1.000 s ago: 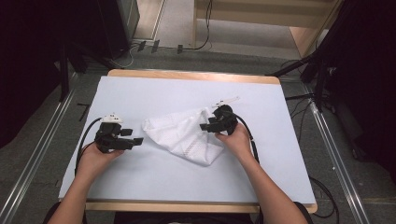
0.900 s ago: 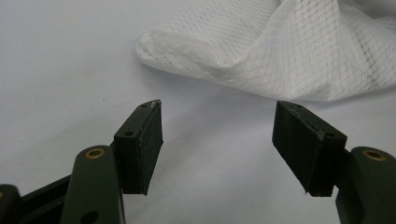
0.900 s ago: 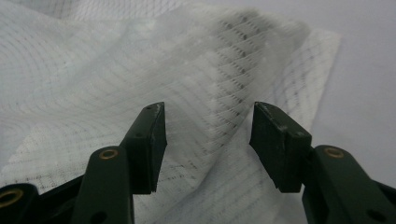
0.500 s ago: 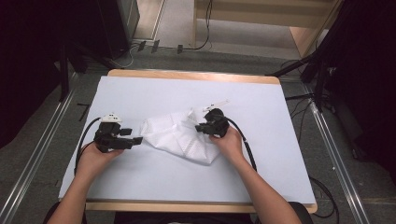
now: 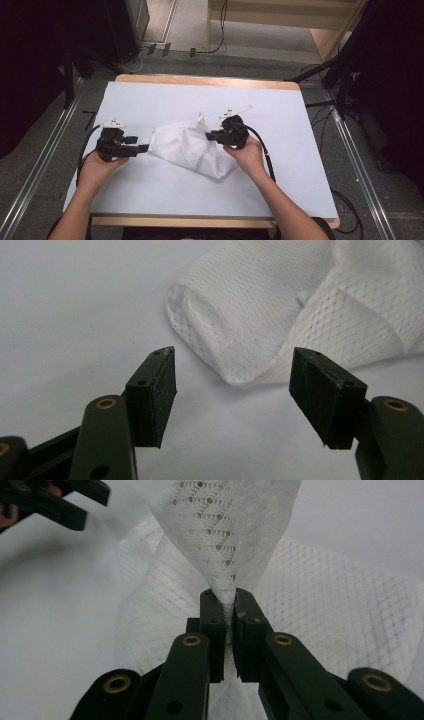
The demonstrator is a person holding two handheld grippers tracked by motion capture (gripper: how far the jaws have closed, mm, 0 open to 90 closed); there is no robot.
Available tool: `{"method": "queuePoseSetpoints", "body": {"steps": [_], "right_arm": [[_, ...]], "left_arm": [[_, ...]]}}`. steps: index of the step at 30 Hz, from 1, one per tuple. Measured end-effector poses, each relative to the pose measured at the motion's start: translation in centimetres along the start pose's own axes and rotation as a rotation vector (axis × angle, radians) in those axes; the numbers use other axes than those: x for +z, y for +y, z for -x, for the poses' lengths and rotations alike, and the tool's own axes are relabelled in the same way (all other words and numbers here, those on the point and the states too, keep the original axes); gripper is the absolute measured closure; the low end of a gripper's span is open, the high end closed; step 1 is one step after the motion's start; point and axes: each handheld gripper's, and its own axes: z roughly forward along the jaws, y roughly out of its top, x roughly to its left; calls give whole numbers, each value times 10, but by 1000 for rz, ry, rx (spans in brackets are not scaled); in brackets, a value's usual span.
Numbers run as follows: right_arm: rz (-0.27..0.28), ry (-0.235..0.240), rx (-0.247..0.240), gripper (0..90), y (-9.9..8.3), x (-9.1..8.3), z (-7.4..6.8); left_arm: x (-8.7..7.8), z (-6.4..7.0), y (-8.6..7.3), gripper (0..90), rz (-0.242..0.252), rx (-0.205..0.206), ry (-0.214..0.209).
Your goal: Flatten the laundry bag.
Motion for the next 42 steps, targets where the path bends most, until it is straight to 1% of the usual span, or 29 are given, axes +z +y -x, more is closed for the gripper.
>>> {"method": "queuePoseSetpoints", "body": {"steps": [3, 4, 6, 7, 9, 10, 16, 21, 23, 24, 25, 26, 28, 29, 30, 32, 33, 34, 35, 37, 38, 39, 42], "right_arm": [[11, 35, -27, 857, -1, -5, -14], [11, 35, -27, 857, -1, -5, -14], [3, 50, -39, 856, -2, -6, -21], [0, 65, -51, 853, -2, -6, -27], [-2, 80, -61, 851, -3, -6, -34], [-2, 80, -61, 851, -3, -6, -34], [-12, 109, -92, 837, -8, -10, -50], [-16, 125, -94, 822, -11, -13, -57], [-16, 131, -101, 800, -13, -15, -60], [-21, 146, -102, 774, -14, -17, -64], [-21, 146, -102, 774, -14, -17, -64], [-25, 153, -100, 755, -15, -18, -67], [-28, 153, -125, 699, -16, -19, -71], [-28, 158, -127, 672, -16, -20, -74], [-21, 162, -145, 635, -17, -23, -77], [-17, 156, -150, 620, -17, -25, -78], [-3, 153, -154, 604, -17, -30, -79], [-3, 153, -154, 604, -17, -30, -79], [4, 154, -156, 600, -16, -32, -77], [19, 145, -155, 597, -16, -36, -74], [30, 119, -154, 603, -15, -39, -70], [30, 119, -154, 603, -15, -39, -70], [33, 87, -131, 616, -17, -38, -57]], "left_arm": [[0, -3, 1, 363, 5, -4, 3], [0, -3, 1, 363, 7, -5, 2], [0, -4, 2, 363, 2, -2, 3], [0, -5, 2, 363, 7, 1, 5], [1, -6, 4, 363, 7, -1, 3], [1, -6, 4, 363, 7, -1, 3], [7, -6, 8, 362, -2, 12, -1], [12, -6, 13, 362, -13, 26, -8], [15, -5, 15, 362, -11, 29, -10], [16, -5, 16, 361, -11, 29, -12], [17, -5, 17, 361, -14, 32, -13], [18, -5, 18, 361, -19, 35, -16], [20, -5, 20, 361, -21, 39, -15], [20, -5, 20, 361, -18, 38, -16], [21, -5, 21, 360, -14, 36, -16], [22, -5, 22, 361, -22, 35, -20], [22, -5, 22, 360, -22, 37, -21], [22, -5, 22, 360, -18, 37, -18], [22, -5, 22, 361, -13, 31, -20], [22, -6, 22, 361, -19, 34, -19], [22, -6, 22, 360, -23, 35, -19], [22, -6, 22, 360, -23, 36, -18], [22, -6, 22, 361, -21, 36, -16]]}}
